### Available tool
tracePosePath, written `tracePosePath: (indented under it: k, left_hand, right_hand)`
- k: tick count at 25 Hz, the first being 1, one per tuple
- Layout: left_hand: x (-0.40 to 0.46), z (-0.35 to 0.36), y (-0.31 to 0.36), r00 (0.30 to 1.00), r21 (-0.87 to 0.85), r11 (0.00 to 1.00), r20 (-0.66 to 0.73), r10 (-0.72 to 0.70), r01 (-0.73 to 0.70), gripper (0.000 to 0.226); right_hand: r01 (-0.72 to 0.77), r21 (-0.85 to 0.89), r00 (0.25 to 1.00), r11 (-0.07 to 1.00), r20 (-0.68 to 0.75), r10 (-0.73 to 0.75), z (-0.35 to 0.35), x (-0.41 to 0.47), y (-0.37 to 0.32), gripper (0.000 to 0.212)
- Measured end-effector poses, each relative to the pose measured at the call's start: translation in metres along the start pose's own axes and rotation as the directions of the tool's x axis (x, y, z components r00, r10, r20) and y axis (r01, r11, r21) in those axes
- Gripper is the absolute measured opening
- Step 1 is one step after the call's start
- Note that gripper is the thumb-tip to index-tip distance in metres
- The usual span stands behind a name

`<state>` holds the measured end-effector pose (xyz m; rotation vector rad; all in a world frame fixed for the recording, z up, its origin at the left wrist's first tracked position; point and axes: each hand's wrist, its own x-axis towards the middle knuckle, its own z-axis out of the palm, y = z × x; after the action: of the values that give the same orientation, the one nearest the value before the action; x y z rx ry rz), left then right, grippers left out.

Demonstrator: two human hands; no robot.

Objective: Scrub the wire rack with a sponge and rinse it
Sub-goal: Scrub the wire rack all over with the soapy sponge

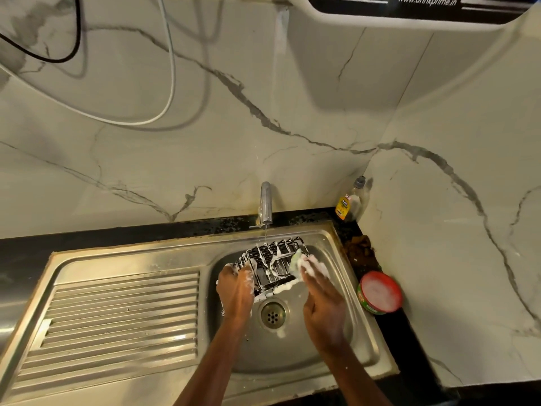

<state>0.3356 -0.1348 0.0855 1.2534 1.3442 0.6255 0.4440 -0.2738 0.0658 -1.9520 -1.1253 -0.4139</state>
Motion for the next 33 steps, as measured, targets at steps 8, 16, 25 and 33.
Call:
tracePosePath:
  k: [8, 16, 25, 33]
  left_hand:
    - [-0.013, 0.002, 0.001, 0.999, -0.118, 0.993, 0.049, -0.004, 0.010, 0.016]
    - [-0.008, 0.001, -0.012, 0.999, -0.175, 0.984, 0.004, -0.032, 0.032, 0.020]
    - [-0.015, 0.006, -0.006, 0.998, -0.122, 0.991, 0.035, 0.053, -0.049, 0.022]
    - [-0.010, -0.001, -0.005, 0.999, -0.130, 0.991, -0.007, -0.043, 0.042, 0.028]
  right_hand:
    - [-0.026, 0.125, 0.992, 0.992, 0.129, 0.010, -0.005, 0.037, -0.025, 0.067]
    - [-0.052, 0.189, 0.989, 0.981, 0.143, 0.025, -0.007, 0.025, -0.035, 0.079]
    - [0.370, 0.061, 0.908, 0.927, 0.185, -0.375, -0.002, 0.016, -0.063, 0.046]
    - [-0.168, -0.119, 0.983, 0.979, 0.060, 0.176, -0.013, 0.035, -0.029, 0.056]
